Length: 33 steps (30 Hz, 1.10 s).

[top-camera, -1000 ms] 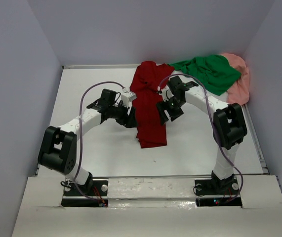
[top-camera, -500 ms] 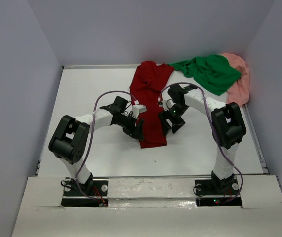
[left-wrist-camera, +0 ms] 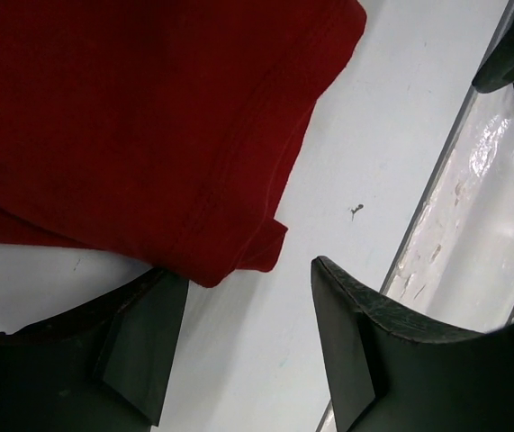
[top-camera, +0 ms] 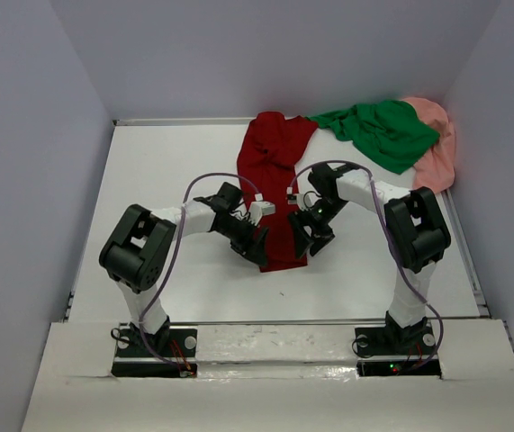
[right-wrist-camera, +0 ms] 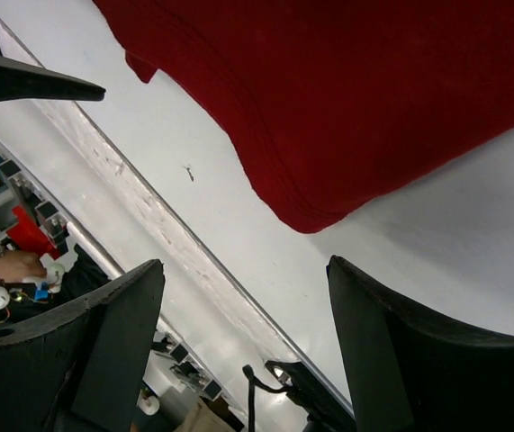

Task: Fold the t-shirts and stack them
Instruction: Fold the tshirt

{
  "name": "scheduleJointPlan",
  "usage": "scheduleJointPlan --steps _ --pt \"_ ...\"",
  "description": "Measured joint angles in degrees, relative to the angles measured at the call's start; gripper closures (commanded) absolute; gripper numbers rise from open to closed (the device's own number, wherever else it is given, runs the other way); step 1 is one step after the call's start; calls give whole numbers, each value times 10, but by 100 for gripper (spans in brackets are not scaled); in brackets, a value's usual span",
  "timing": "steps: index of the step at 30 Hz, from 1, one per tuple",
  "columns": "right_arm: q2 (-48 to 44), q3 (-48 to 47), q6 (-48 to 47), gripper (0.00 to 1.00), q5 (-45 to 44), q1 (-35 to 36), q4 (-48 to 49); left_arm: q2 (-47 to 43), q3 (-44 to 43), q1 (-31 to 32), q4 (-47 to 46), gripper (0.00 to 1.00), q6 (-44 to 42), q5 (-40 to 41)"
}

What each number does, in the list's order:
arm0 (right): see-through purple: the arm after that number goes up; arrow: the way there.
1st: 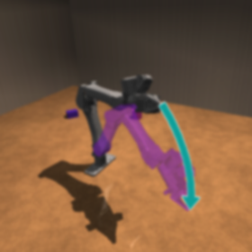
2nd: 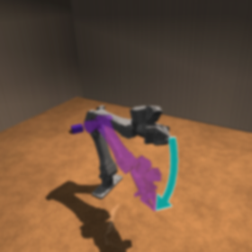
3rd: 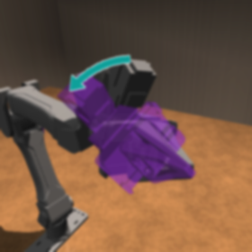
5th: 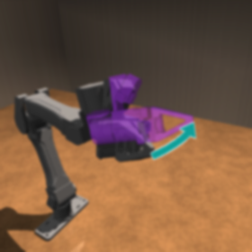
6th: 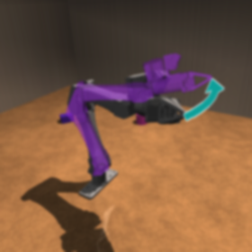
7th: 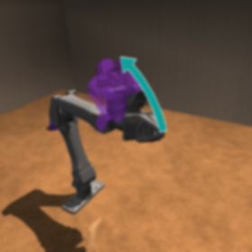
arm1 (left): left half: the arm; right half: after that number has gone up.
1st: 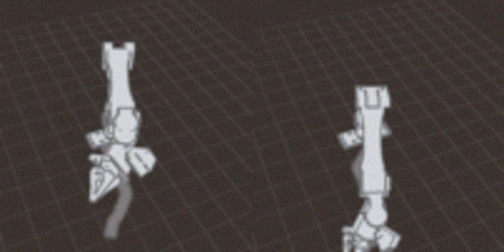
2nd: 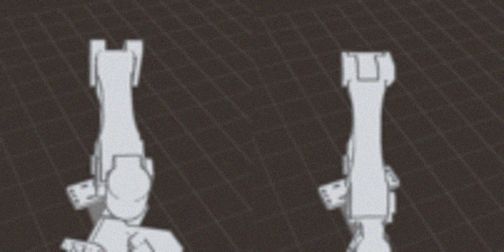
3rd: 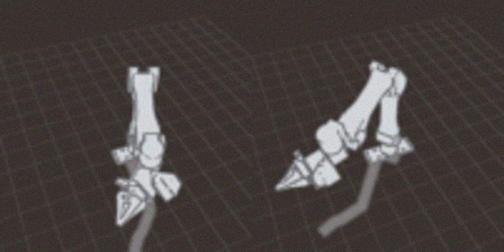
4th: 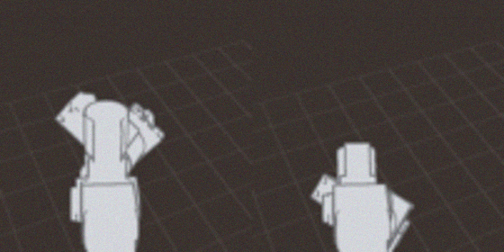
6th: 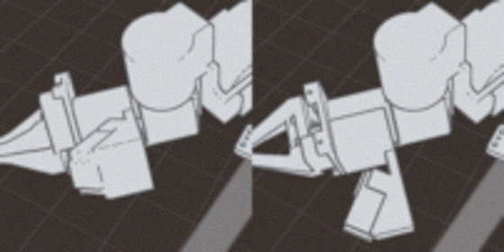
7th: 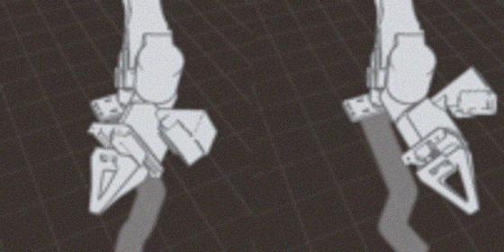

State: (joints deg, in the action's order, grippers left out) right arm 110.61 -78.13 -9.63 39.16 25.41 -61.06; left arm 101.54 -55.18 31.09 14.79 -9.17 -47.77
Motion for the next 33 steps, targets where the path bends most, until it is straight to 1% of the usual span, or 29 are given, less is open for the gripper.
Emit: scheduleJointPlan --steps 2,3,6,12,14,17,18,20,21,24,25,26,27,29,30,33 --pt "0 0 0 21 3 0 1 0 -1 1 2 28 0 7" --pt "0 0 0 22 3 0 2 0 -3 1 5 22 0 10" --pt "0 0 0 22 3 0 3 -2 -9 1 13 13 3 22" --pt "0 0 0 22 4 0 10 -3 -22 11 21 11 4 37" --pt "0 0 0 22 5 0 11 5 -30 18 22 11 3 34" --pt "0 0 0 22 7 0 12 21 -40 30 15 15 4 21" --pt "0 -2 0 22 7 0 11 27 -45 34 13 20 5 14" --pt "0 -6 -1 22 6 -3 10 42 -54 43 5 24 9 2" --pt "0 -9 0 22 5 -5 2 52 -59 45 -1 33 12 -8" --pt "0 -17 -1 22 0 -10 -5 73 -66 46 -14 48 17 -20" --pt "0 -23 1 22 -2 -13 -7 79 -67 46 -17 59 18 -26" --pt "0 -33 1 22 -3 -17 -7 85 -67 47 -19 64 19 -33" --pt "0 -42 1 22 -3 -20 -6 92 -66 50 -19 73 21 -37" --pt "-1 -66 2 22 -4 -31 -6 100 -66 54 -19 80 21 -41" --pt "-3 -73 2 22 -7 -35 -6 104 -64 56 -18 86 24 -43" --pt "-9 -94 2 22 -15 -44 -9 105 -63 59 -17 97 31 -50"
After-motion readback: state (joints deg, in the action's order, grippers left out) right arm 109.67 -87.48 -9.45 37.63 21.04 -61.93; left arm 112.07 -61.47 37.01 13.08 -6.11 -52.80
